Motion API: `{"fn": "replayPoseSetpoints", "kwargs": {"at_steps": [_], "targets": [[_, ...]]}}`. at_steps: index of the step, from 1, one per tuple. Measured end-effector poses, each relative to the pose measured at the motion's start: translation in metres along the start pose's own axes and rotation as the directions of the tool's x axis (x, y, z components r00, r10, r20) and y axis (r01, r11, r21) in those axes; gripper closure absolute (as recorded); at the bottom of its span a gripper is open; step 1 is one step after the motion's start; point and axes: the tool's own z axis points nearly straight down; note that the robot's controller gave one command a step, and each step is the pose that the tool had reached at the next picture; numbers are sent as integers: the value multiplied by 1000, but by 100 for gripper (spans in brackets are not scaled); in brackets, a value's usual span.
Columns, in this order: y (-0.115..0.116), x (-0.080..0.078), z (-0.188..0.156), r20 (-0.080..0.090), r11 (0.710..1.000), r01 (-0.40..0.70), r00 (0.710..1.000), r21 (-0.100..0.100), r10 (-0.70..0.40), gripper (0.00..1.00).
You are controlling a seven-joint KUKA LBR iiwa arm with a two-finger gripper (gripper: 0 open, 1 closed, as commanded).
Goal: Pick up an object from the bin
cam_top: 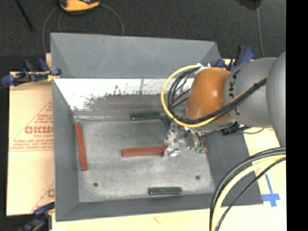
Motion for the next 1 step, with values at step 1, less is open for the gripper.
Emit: {"fn": "replayPoseSetpoints", "kwargs": {"at_steps": [1], "targets": [[7,12,-177,6,1000,17,1000,0,-17,100]]}}
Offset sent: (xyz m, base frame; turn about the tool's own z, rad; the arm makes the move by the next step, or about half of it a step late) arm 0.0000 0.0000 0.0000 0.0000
